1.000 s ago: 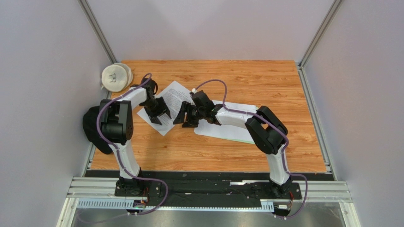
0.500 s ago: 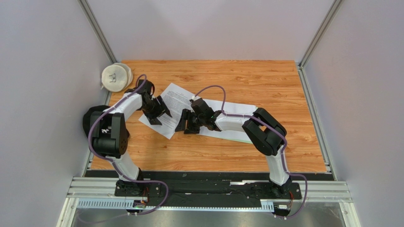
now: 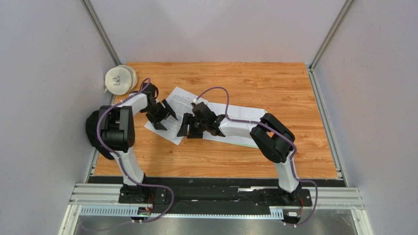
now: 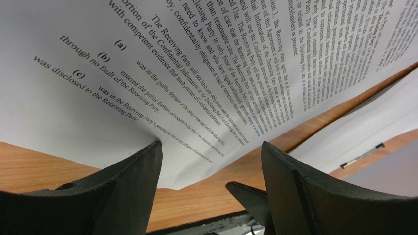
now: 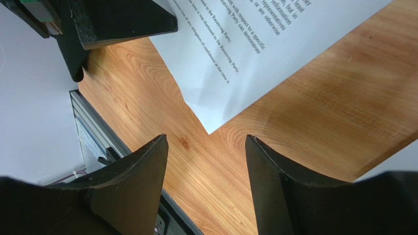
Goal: Put the files into the folder
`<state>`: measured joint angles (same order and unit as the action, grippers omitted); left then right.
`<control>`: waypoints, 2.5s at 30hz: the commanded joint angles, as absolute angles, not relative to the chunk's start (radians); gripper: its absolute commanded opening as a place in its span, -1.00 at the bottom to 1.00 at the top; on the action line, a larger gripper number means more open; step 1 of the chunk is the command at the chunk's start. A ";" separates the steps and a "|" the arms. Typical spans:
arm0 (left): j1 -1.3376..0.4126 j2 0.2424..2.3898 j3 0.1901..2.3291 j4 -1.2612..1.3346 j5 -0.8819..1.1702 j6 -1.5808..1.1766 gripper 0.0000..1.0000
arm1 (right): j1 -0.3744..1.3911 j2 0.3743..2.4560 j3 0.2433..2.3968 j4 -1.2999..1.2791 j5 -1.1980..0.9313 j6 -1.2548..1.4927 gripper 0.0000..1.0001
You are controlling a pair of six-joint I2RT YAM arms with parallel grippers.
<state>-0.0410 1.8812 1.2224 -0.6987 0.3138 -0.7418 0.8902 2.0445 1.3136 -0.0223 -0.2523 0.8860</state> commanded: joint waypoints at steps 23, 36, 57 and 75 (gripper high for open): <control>-0.043 1.781 1.009 -0.575 0.445 -0.879 0.65 | 0.953 1.980 1.325 -0.314 0.078 0.960 0.28; -0.043 1.766 0.985 -0.563 0.482 -0.897 0.65 | 1.000 2.126 1.531 -0.497 0.094 0.956 0.29; -0.043 1.746 0.970 -0.561 0.542 -0.893 0.64 | 0.917 2.049 1.205 0.134 -0.195 0.916 0.39; -0.043 1.730 0.976 -0.554 0.572 -0.911 0.64 | 0.853 2.079 1.226 0.103 -0.278 0.741 0.69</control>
